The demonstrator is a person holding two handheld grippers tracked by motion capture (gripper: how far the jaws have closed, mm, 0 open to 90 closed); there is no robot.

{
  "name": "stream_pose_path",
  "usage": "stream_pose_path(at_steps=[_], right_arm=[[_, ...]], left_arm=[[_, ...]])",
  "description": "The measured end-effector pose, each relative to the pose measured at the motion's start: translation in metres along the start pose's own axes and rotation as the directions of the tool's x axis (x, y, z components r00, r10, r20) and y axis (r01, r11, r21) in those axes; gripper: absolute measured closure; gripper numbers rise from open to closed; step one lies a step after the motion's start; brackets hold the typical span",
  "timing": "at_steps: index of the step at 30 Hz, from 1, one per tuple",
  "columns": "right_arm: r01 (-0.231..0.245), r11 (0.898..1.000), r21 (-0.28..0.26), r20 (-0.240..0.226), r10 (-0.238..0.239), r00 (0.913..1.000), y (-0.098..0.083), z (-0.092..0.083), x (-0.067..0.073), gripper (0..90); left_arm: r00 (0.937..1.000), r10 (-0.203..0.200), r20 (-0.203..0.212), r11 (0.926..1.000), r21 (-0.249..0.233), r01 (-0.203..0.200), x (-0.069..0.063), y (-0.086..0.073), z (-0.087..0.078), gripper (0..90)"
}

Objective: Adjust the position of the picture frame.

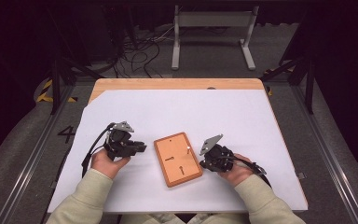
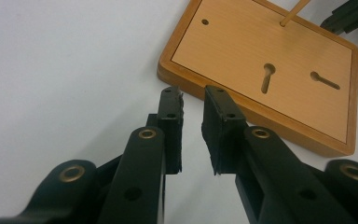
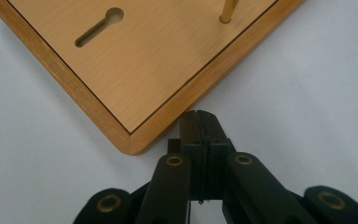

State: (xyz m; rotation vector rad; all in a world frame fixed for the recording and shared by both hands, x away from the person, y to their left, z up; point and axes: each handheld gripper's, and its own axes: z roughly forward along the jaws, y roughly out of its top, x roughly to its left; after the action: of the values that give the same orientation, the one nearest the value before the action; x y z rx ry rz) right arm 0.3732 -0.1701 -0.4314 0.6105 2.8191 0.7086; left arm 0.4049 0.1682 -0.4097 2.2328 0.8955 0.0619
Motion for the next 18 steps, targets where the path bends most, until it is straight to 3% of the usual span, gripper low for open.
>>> stream_pose_path(at_steps=[11,18], right_arm=[[0.01,0.999,0.034,0.008,-0.01,0.9999,0.002,0.0,0.004,90.0],[0.056,0.998,0.037,-0.043,-0.054,0.9976,0.008,0.002,0.019,90.0]], left_arm=[[0.9998,-0.018,-0.009,0.9998,0.008,0.018,0.003,-0.001,0.0,76.8],[0.9991,-0.027,-0.034,0.9995,0.017,0.027,0.005,-0.001,0.002,78.5]])
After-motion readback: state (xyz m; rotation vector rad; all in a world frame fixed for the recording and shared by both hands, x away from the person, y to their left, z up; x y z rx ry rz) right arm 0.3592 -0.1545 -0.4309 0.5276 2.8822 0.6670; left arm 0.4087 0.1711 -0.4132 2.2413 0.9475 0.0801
